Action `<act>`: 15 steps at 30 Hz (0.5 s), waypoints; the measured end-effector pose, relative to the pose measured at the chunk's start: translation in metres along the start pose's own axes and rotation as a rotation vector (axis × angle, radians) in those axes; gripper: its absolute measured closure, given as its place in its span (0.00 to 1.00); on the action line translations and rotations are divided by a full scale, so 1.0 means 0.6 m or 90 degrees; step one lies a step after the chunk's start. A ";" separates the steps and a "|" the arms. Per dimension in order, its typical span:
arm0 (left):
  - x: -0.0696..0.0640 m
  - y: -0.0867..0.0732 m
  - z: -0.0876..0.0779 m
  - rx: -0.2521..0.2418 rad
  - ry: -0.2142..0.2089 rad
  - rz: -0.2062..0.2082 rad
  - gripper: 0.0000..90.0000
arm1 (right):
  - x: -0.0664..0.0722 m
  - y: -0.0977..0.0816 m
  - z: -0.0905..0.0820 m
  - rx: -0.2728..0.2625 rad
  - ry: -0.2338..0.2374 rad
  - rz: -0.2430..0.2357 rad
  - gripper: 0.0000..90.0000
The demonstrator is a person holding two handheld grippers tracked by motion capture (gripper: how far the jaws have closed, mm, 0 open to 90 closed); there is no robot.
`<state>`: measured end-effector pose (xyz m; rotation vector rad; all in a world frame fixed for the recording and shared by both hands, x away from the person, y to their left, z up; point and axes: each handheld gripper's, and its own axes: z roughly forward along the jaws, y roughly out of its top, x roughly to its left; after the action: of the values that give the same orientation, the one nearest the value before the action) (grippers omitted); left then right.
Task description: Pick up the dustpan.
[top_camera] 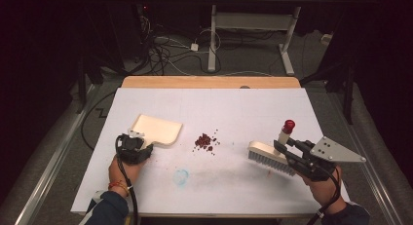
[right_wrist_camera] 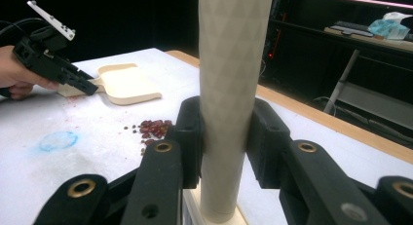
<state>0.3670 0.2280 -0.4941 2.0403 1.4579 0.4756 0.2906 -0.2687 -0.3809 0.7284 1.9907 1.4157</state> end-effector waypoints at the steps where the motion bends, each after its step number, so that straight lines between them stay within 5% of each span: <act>1: 0.002 0.000 0.000 -0.001 -0.004 0.001 0.70 | 0.000 0.000 0.000 0.000 0.001 -0.001 0.78; 15: 0.009 0.005 -0.011 -0.005 -0.023 0.039 0.71 | -0.003 -0.001 0.012 0.002 0.013 0.003 0.78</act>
<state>0.3671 0.2338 -0.4876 2.0809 1.3736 0.4662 0.2972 -0.2656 -0.3832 0.7231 2.0091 1.4278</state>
